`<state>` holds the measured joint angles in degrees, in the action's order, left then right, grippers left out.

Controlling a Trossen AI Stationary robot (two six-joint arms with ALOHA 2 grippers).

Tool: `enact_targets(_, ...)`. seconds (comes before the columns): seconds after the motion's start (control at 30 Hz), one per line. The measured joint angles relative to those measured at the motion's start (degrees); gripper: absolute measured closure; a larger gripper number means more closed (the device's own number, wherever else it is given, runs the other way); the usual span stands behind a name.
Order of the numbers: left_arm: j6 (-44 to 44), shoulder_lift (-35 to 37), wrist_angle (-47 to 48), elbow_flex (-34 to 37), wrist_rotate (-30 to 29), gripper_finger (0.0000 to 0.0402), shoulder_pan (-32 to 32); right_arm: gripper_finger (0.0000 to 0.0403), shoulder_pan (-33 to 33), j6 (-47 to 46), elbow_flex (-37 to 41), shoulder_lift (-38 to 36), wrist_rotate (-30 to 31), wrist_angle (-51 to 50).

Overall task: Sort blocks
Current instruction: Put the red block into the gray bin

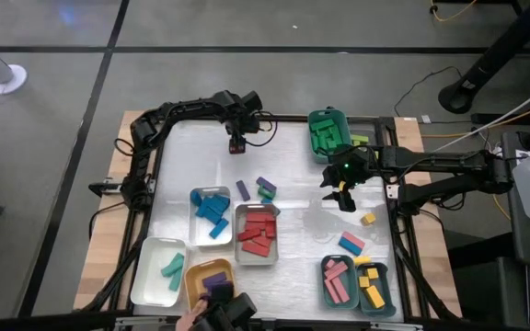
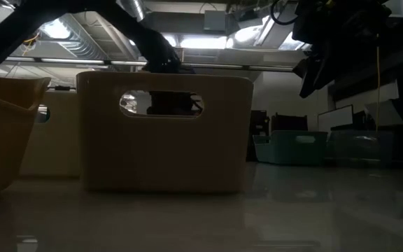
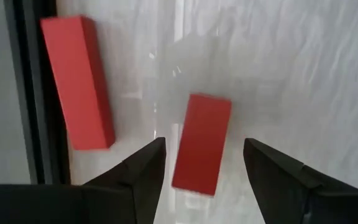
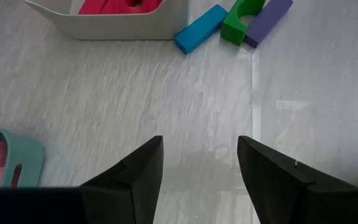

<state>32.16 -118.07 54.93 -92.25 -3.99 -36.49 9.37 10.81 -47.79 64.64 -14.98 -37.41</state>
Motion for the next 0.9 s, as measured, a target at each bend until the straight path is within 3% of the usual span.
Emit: enact_targets(0.9, -4.8, -2.8, 3.3, 0.0, 2.9, 0.0202, -3.7, 0.0196, 0.0, 0.0, 0.0, 0.0, 0.4, 0.0)
